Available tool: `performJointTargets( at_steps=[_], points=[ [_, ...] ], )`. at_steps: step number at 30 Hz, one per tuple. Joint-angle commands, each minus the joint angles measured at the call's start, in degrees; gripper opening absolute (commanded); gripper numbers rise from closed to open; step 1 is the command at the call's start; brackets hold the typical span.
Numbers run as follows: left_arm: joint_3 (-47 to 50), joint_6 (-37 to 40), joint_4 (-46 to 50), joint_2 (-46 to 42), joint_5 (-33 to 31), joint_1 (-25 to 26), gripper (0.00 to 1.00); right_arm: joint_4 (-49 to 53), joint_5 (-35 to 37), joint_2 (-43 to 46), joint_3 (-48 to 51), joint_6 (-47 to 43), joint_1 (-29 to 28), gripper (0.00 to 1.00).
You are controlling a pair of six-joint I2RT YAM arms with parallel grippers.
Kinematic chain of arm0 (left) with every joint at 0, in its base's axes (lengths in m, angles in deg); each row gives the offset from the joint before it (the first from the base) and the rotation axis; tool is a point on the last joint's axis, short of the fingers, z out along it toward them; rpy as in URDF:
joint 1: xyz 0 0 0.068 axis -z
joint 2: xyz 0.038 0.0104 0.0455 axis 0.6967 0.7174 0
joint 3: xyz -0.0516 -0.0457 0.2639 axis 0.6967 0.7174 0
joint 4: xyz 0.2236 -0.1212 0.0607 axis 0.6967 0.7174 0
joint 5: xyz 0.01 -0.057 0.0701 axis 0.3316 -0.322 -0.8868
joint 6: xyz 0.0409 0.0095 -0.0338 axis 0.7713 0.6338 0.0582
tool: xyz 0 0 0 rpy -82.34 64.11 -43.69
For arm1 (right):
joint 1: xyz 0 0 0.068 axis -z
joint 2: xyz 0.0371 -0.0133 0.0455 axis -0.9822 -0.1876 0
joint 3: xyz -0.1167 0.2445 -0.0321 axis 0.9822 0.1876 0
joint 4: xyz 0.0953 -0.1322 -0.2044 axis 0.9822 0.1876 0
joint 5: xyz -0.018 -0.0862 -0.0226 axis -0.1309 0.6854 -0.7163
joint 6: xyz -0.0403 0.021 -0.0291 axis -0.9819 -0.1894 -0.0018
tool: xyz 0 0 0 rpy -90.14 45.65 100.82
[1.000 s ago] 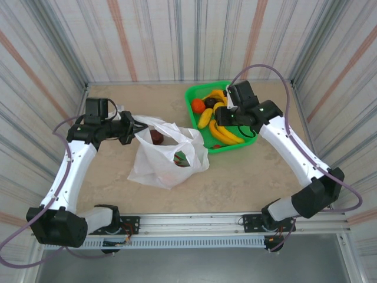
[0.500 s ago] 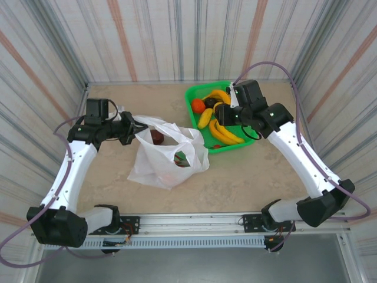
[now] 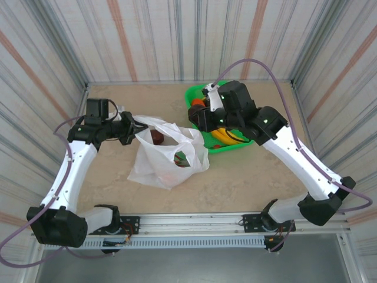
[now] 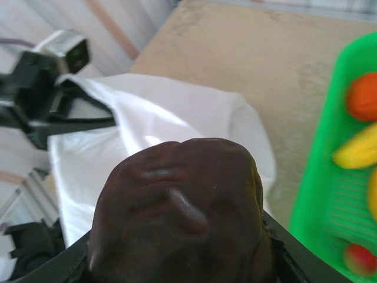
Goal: Place the fake fruits into the plastic bag and tie a complex knot
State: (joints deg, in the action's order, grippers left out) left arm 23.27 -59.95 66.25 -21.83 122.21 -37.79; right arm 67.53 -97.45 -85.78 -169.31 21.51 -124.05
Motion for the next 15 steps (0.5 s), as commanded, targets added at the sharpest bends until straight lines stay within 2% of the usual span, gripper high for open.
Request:
performJointTargets(
  at_steps=[1,9,15],
  points=[
    [-0.07,0.17,-0.55,-1.28,1.12,0.05,0.05,-2.89,-3.85,-2.80,-2.47,-0.34,-2.77,0.47],
    [-0.07,0.21,-0.55,-1.23,1.16,0.13,0.05,-2.83,-7.92,-11.24,-6.94,-0.27,-9.20,0.47],
    [-0.26,0.03,-0.73,-1.16,0.99,0.55,0.05,2.04,-6.49,-17.93,-12.15,-0.49,-11.19,0.48]
  ],
)
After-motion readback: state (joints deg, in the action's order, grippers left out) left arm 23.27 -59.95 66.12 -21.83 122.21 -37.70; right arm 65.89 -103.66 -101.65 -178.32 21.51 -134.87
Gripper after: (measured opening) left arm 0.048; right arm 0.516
